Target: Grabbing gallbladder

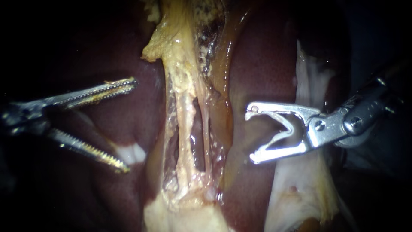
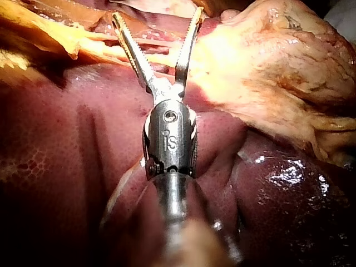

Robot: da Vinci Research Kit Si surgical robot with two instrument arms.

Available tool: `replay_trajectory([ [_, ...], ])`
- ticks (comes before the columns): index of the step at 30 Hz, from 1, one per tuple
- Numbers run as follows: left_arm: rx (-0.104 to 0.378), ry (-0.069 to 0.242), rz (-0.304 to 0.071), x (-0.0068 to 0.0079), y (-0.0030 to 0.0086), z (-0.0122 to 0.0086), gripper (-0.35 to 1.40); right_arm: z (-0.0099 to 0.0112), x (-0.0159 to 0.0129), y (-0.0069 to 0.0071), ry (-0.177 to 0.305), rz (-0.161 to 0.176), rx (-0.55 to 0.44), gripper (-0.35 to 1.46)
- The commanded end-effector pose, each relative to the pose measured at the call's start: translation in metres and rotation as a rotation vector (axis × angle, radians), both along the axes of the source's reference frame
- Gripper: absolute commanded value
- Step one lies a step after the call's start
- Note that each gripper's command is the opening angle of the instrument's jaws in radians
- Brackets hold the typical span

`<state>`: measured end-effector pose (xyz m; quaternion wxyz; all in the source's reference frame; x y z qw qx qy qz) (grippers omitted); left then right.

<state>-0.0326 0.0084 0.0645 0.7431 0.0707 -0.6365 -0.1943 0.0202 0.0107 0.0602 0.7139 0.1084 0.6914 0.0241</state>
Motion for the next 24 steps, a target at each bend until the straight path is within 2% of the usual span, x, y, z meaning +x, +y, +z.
replay_trajectory([
  [1,0.019,-0.005,-0.002,0.0001,0.0001,-0.0002,1.13,0.0000,0.0000,0.0000,0.000,-0.001,0.000,0.59],
  [3,0.059,0.002,-0.032,0.0001,0.0004,-0.0001,1.08,0.0000,0.0000,0.0000,0.000,0.000,0.000,0.59],
  [6,0.140,0.016,-0.116,0.0000,0.0009,0.0003,0.96,0.0000,0.0000,0.0000,0.000,-0.001,0.000,0.59],
  [8,0.174,0.023,-0.152,-0.0001,0.0014,0.0008,0.94,0.0000,0.0000,-0.0001,0.000,-0.001,0.000,0.59],
  [12,0.219,0.043,-0.224,-0.0005,0.0034,0.0020,0.91,0.0000,0.0000,-0.0001,0.000,-0.001,-0.001,0.59],
  [15,0.241,0.051,-0.254,-0.0008,0.0051,0.0030,0.91,0.0000,0.0000,-0.0001,0.000,-0.001,-0.001,0.59],
  [18,0.277,0.048,-0.277,-0.0011,0.0063,0.0040,0.91,0.0001,0.0001,-0.0001,0.000,0.000,-0.001,0.59],
  [24,0.345,0.035,-0.305,-0.0019,0.0074,0.0054,0.83,0.0001,0.0001,-0.0001,0.000,-0.001,-0.001,0.59],
])
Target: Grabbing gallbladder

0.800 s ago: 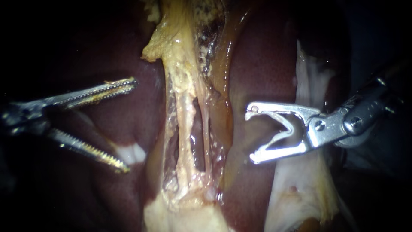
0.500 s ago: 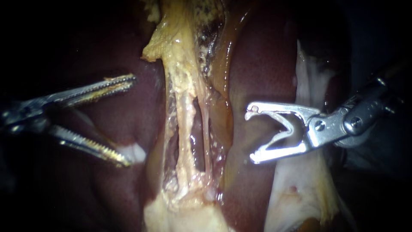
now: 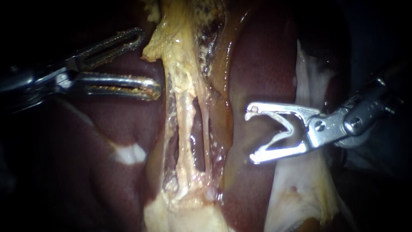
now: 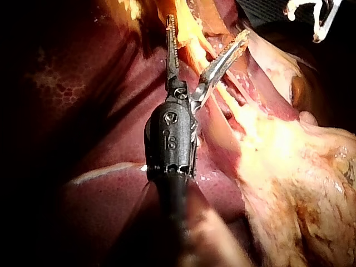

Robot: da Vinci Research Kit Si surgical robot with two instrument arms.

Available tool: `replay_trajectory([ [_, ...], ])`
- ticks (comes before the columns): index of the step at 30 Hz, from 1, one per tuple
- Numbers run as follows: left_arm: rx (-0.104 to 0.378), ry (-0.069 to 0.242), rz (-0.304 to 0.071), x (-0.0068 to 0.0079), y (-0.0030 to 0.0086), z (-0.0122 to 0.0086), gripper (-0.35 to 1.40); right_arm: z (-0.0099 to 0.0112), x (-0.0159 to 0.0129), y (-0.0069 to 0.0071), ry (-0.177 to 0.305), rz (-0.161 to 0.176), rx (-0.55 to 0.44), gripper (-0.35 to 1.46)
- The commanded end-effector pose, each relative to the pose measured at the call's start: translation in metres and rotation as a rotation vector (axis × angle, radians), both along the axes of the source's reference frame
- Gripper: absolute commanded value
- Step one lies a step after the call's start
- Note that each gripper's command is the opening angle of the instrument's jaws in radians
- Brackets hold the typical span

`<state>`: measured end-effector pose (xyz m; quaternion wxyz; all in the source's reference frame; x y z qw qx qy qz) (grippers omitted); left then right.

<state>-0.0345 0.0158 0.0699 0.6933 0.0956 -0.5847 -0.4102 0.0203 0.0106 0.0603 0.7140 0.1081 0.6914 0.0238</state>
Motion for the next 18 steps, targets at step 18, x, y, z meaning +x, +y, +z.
replay_trajectory([
  [18,0.093,0.022,-0.030,-0.0013,0.0027,0.0023,0.36,-0.0001,0.0000,-0.0001,0.001,-0.002,-0.001,0.59],
])
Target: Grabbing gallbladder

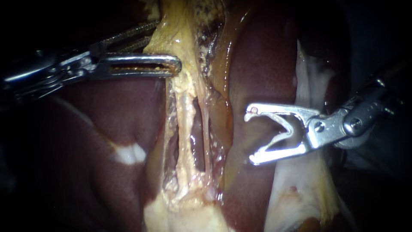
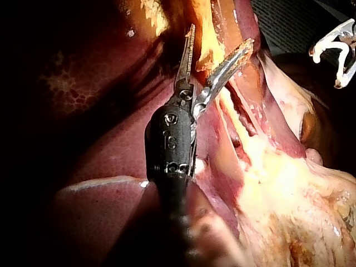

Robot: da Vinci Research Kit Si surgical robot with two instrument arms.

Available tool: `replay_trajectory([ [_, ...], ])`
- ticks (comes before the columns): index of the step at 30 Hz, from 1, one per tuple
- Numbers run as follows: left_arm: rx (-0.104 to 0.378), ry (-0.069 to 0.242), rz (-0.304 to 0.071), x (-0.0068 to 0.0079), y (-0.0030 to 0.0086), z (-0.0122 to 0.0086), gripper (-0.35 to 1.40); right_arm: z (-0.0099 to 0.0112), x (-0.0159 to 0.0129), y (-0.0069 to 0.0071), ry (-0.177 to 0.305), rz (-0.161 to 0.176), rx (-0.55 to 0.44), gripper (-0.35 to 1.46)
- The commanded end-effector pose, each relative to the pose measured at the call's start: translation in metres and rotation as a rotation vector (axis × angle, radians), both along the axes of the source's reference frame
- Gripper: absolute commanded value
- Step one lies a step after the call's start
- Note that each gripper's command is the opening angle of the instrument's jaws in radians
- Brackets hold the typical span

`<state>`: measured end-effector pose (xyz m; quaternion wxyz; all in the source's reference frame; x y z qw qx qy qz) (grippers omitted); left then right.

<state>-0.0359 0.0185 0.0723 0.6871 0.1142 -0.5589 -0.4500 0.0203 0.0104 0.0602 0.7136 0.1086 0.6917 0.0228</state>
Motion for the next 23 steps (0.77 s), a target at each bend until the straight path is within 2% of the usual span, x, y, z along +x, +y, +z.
replay_trajectory([
  [1,0.002,0.008,0.008,0.0001,0.0001,-0.0001,0.22,0.0000,0.0000,0.0000,0.000,0.000,0.000,0.59],
  [3,0.009,0.020,0.014,0.0003,0.0003,-0.0003,-0.25,0.0000,0.0000,0.0001,0.000,0.000,0.000,0.59],
  [4,0.016,0.021,0.013,0.0003,0.0003,-0.0004,-0.35,0.0000,0.0000,0.0001,0.000,0.000,0.000,0.59],
  [7,0.022,0.026,0.018,0.0008,0.0005,-0.0008,-0.35,0.0000,-0.0001,0.0001,0.000,0.000,0.000,0.59],
  [13,0.039,0.065,0.029,0.0013,0.0005,-0.0010,-0.35,0.0000,-0.0001,0.0001,0.000,0.000,0.000,0.59],
  [23,0.045,0.067,0.020,0.0011,0.0004,-0.0012,-0.35,0.0000,-0.0001,0.0001,0.000,0.000,0.000,0.59],
])
